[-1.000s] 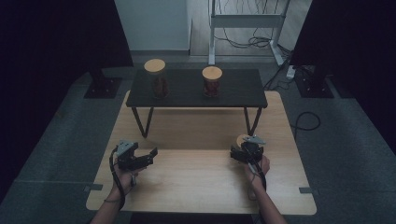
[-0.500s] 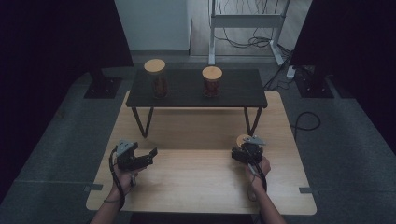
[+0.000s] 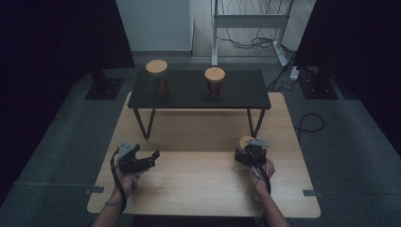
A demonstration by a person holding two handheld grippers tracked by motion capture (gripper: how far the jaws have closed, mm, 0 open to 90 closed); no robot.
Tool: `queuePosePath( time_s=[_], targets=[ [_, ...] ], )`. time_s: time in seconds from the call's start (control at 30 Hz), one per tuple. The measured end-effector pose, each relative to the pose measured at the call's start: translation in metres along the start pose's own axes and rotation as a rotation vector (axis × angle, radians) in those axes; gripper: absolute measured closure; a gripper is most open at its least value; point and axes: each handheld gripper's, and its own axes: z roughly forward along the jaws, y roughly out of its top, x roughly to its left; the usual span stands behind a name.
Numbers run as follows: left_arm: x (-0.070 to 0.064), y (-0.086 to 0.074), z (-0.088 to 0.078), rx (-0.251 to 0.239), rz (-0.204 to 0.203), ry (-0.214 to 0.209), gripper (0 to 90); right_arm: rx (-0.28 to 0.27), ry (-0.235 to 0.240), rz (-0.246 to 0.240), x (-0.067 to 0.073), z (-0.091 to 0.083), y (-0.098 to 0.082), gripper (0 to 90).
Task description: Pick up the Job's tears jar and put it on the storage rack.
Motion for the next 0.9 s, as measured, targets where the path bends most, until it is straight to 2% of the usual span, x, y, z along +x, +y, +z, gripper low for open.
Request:
queuePosePath(
  time_s=[0.57, 0.9],
  targets=[
    [0.003, 0.0, -0.003, -0.009, -0.007, 0.001, 6.0, -0.027, 0.011, 0.001, 0.0, -0.009, 0.0, 25.1],
    [-0.002, 0.002, -0.006, -0.024, 0.003, -0.016, 6.0, -0.049, 0.028, 0.004, 0.003, -0.025, -0.006, 25.0]
  ],
)
